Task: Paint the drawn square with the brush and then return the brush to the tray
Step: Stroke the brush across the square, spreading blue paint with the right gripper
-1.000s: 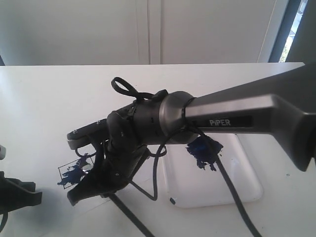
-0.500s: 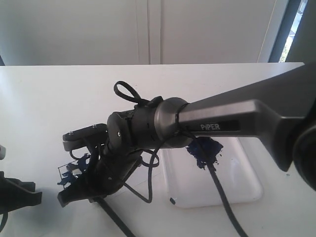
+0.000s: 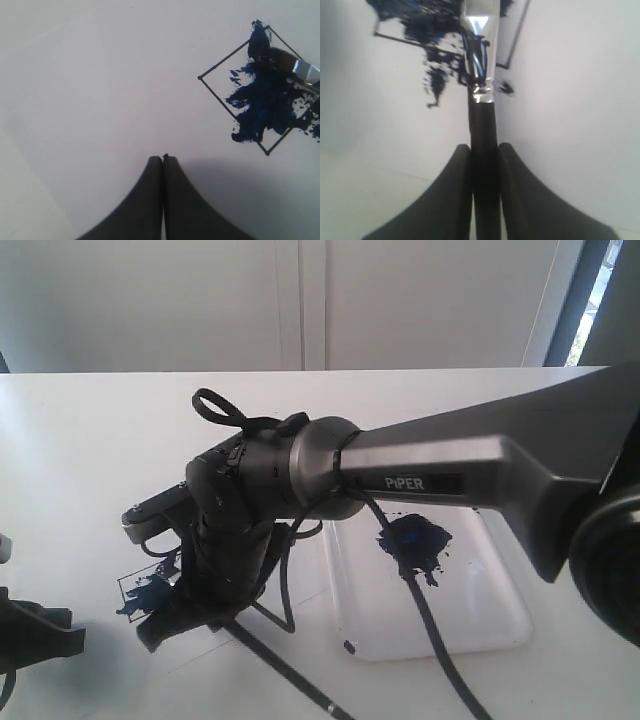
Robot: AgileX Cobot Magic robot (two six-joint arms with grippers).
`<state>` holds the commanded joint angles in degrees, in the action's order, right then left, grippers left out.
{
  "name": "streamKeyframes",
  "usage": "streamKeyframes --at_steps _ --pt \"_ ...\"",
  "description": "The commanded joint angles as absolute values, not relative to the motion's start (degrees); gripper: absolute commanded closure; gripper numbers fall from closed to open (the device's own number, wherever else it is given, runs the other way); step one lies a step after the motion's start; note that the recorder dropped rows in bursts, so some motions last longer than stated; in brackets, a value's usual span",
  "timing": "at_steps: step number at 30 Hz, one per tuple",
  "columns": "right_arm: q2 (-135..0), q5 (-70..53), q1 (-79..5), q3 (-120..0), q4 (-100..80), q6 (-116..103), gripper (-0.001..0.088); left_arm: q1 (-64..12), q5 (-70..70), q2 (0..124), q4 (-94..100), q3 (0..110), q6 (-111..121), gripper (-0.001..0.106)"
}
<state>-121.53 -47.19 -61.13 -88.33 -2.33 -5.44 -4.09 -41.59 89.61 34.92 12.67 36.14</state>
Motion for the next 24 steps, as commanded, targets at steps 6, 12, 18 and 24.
streamKeyframes --at_steps 6,12,18,24 --pt "-122.28 -57.88 -61.13 -98.13 -5.10 0.54 0.0868 -4.09 -41.80 89.61 35.16 12.67 36.14 0.105" --pt "-130.80 -69.07 -61.13 -106.38 -8.19 2.81 0.0868 -4.09 -42.00 89.61 35.59 12.67 36.25 0.105" --pt "-133.65 -69.96 -62.15 -111.13 -10.77 2.81 0.0868 -4.09 -42.39 89.61 35.64 12.67 36.36 0.105" --pt "-134.86 -69.96 -64.31 -116.31 -10.58 2.81 0.0868 -4.09 -42.51 89.61 36.02 12.67 36.59 0.105"
